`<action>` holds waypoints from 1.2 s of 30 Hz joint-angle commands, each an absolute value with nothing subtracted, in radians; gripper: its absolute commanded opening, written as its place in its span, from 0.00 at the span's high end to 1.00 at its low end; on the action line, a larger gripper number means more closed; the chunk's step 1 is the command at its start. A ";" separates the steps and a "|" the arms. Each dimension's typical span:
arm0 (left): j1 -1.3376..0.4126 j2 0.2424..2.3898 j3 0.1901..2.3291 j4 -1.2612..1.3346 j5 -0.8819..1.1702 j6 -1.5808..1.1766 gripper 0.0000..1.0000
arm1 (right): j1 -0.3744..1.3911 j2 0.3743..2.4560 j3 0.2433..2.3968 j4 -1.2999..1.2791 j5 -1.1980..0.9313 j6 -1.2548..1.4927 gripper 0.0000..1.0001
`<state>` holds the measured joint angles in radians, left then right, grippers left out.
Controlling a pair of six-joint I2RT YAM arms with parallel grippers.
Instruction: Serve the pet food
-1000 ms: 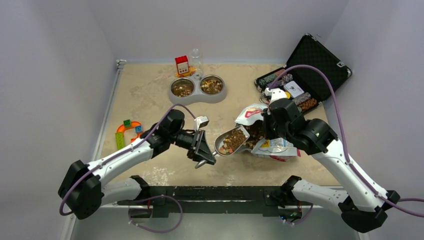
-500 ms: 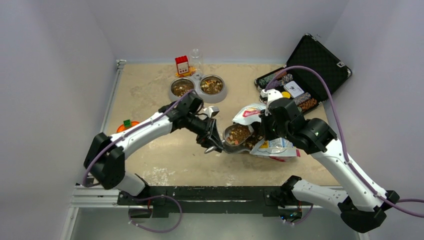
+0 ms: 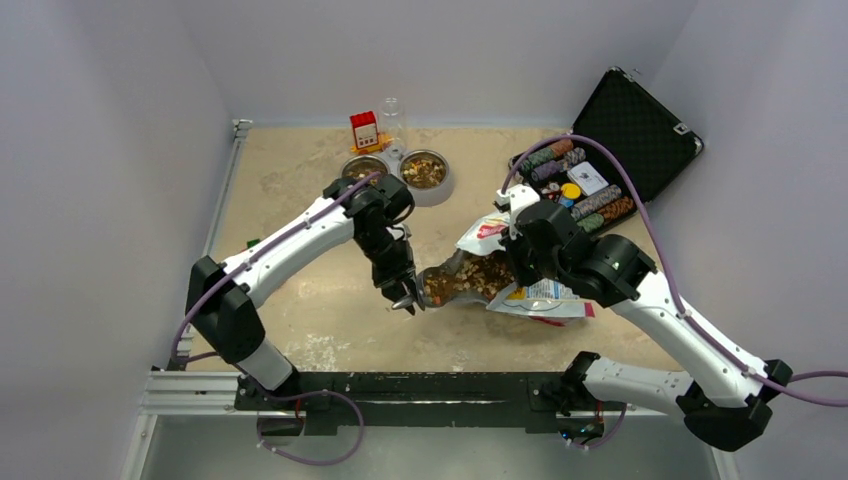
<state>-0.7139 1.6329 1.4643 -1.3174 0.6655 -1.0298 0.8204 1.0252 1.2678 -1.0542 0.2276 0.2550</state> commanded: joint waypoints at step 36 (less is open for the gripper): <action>-0.806 1.740 1.245 0.180 1.117 -1.150 1.00 | 0.813 0.938 1.285 -0.896 0.226 0.340 1.00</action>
<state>-0.8108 1.9076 1.3090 -0.3225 0.9733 -1.0401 0.8028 0.9936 1.2564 -1.0443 0.2333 0.3107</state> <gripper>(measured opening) 0.238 0.007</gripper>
